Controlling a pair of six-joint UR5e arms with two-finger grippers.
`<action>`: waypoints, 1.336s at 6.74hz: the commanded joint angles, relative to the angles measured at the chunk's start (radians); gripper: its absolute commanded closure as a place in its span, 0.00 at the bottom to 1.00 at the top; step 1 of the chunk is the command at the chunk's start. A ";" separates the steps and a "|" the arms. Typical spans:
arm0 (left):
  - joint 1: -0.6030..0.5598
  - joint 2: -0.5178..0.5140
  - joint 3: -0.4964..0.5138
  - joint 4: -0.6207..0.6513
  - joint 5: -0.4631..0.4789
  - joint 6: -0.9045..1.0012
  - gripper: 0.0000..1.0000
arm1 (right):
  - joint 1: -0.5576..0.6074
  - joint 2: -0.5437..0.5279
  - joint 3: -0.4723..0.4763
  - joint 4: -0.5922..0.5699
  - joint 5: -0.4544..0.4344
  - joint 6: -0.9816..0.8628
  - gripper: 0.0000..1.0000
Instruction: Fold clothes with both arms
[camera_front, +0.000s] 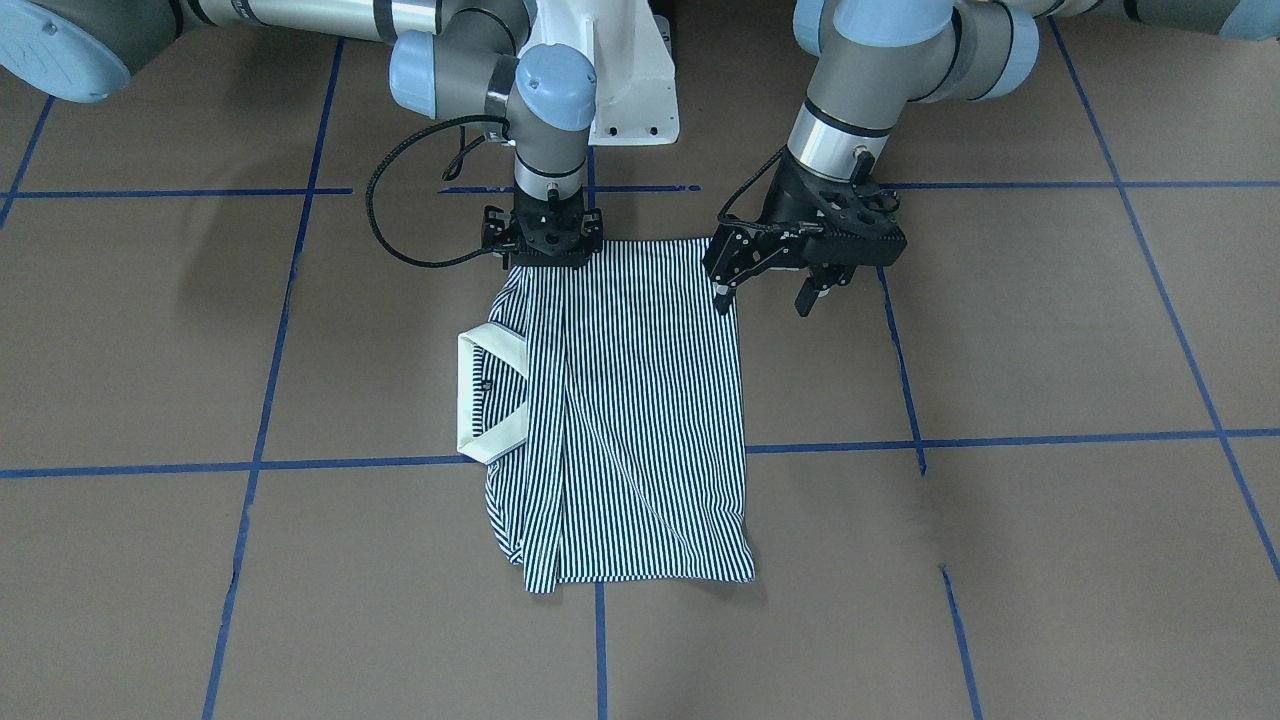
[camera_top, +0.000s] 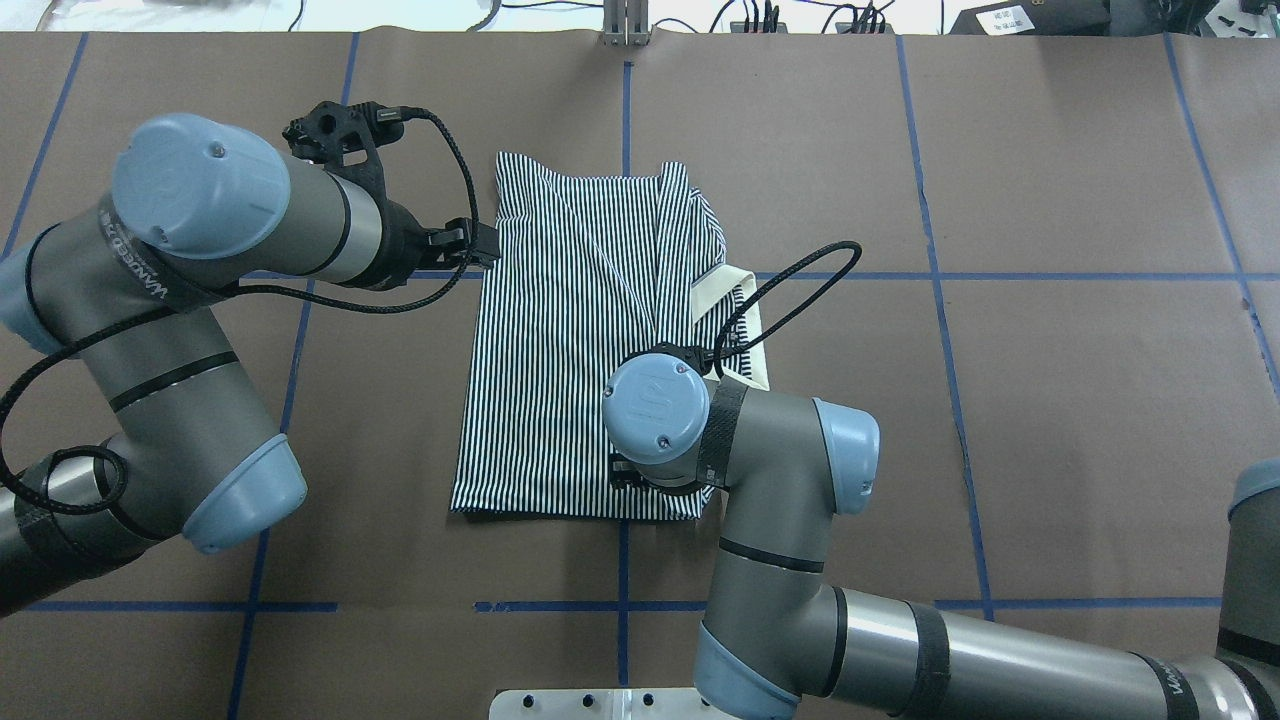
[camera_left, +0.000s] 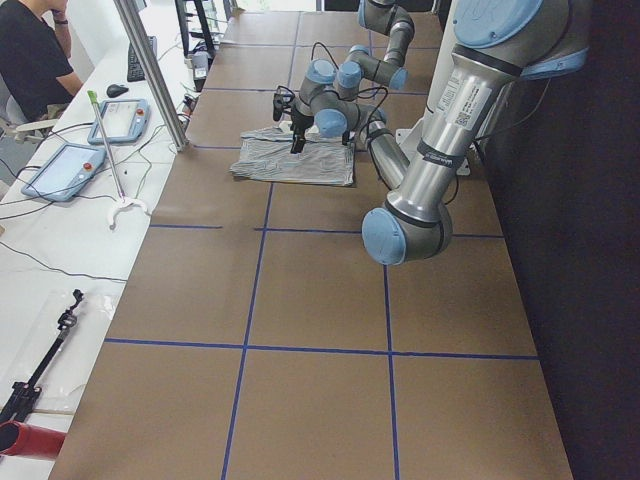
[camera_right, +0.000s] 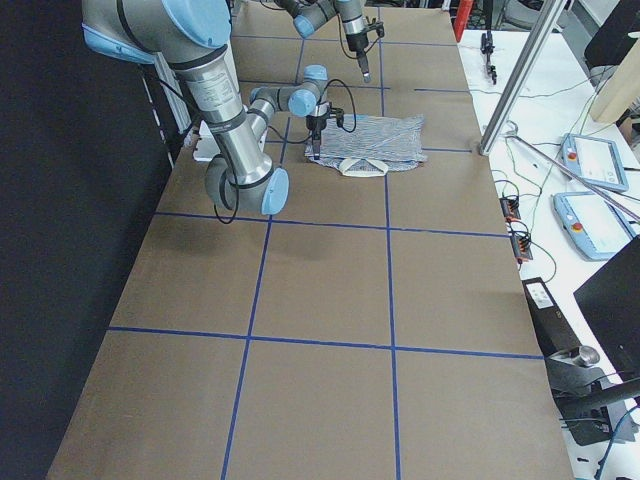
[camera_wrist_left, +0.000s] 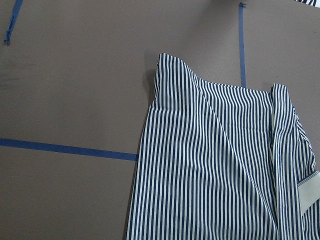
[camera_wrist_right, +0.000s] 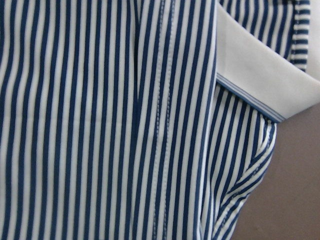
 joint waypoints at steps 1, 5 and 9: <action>0.003 0.000 0.001 -0.001 0.000 0.000 0.00 | 0.000 -0.007 0.005 -0.014 0.000 -0.001 0.00; 0.009 -0.003 -0.001 -0.004 -0.001 0.000 0.00 | 0.021 -0.010 0.005 -0.058 -0.001 -0.044 0.00; 0.020 -0.006 0.001 -0.007 -0.001 -0.002 0.00 | 0.052 -0.099 0.078 -0.102 0.000 -0.089 0.00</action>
